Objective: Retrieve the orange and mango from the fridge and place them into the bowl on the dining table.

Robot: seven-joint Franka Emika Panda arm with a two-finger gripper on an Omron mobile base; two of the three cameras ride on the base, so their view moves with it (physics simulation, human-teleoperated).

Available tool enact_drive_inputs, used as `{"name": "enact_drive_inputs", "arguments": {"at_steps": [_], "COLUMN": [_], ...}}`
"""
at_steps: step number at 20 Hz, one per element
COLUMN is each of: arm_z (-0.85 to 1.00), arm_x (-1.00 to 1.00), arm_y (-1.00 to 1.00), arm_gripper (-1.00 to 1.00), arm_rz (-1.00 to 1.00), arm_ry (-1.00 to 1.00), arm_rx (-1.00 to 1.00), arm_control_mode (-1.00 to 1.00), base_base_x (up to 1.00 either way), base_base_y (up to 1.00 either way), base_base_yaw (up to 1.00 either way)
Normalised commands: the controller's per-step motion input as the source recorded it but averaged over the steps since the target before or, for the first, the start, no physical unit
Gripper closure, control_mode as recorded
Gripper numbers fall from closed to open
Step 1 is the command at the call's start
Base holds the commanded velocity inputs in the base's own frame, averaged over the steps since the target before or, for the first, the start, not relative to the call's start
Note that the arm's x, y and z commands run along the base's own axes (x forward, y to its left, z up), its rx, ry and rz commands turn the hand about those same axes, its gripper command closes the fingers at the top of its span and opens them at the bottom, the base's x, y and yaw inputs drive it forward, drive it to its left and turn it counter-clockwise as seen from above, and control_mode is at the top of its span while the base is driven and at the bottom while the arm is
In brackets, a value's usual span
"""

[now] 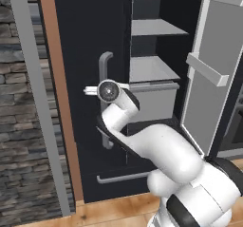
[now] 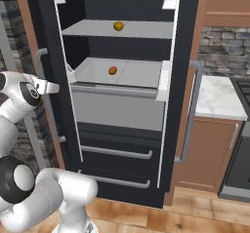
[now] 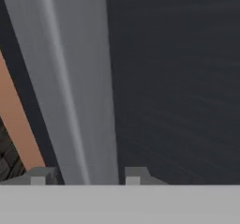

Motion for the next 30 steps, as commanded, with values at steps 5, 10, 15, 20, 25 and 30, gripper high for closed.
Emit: {"name": "enact_drive_inputs", "arguments": {"at_steps": [5, 10, 15, 20, 25, 30], "arm_z": [0.62, 0.03, 0.06, 0.62, 0.67, 0.48], "arm_x": [-0.67, -0.11, -0.05, -0.88, -0.97, -0.64], "arm_y": [0.61, 0.89, 0.74, -0.25, -0.65, -1.00], "arm_gripper": [1.00, -1.00, -1.00, -1.00, -1.00, -1.00], "arm_rz": [0.00, 0.00, 0.00, 0.00, -0.04, -0.05], "arm_ry": [-0.02, -0.03, 0.01, -0.09, -0.46, -0.08], "arm_rx": [-0.09, -0.11, -0.07, 0.06, 0.23, 0.28], "arm_control_mode": [-1.00, -1.00, -1.00, -1.00, -1.00, -1.00], "base_base_x": [0.00, 0.00, 0.00, 0.00, 0.00, 0.00], "base_base_y": [0.00, 0.00, 0.00, 0.00, 0.00, 0.00], "base_base_yaw": [0.00, 0.00, 0.00, 0.00, 0.00, 0.00]}}
